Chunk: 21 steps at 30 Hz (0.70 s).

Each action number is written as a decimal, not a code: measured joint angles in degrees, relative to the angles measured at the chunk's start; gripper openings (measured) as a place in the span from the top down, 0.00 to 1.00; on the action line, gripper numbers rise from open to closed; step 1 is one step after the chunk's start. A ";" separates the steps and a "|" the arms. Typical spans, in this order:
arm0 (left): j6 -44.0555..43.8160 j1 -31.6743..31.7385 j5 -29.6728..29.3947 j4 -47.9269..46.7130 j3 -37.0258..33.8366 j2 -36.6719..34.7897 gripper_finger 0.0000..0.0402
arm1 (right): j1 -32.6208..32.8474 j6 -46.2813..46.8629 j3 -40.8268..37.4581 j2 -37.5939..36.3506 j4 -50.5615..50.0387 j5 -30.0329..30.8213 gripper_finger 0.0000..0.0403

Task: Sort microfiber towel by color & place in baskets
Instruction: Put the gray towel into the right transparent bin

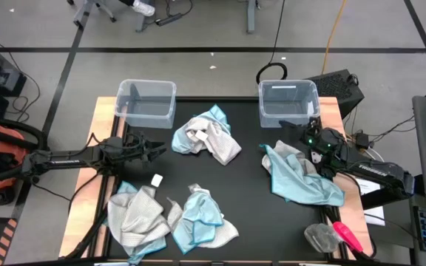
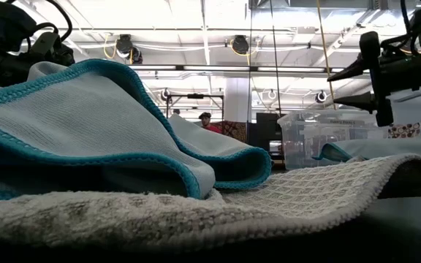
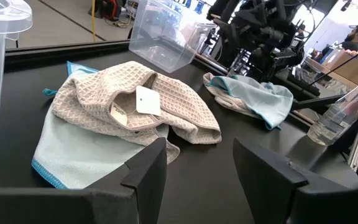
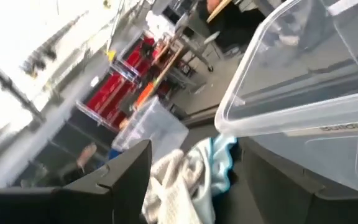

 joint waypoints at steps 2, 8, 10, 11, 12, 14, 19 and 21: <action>0.00 -0.02 0.00 -0.01 0.02 0.00 0.52 | 0.00 3.10 0.00 0.03 -0.67 0.04 0.40; 0.00 -0.01 0.02 0.00 0.01 0.00 0.52 | 0.00 7.30 -0.02 0.03 0.59 -0.01 0.40; 0.00 0.00 0.02 -0.01 0.01 0.00 0.52 | 0.00 7.12 -0.02 0.05 2.81 -0.01 0.40; 0.00 0.00 0.02 0.01 0.00 0.00 0.52 | 0.00 6.91 -0.02 0.03 3.88 -0.03 0.40; 0.00 0.00 0.01 0.01 0.01 0.00 0.52 | 0.00 6.95 -0.02 0.03 4.82 -0.04 0.40; 0.00 -0.02 0.00 -0.01 0.01 0.00 0.52 | 0.00 8.86 -0.02 0.05 6.42 -0.04 0.40; 0.00 0.00 0.02 0.01 0.01 0.00 0.52 | 0.00 10.67 -0.02 0.11 12.28 -0.53 0.40; 0.00 -0.02 -0.01 0.01 0.00 0.00 0.52 | 0.01 7.74 -0.04 0.75 16.49 -2.05 0.40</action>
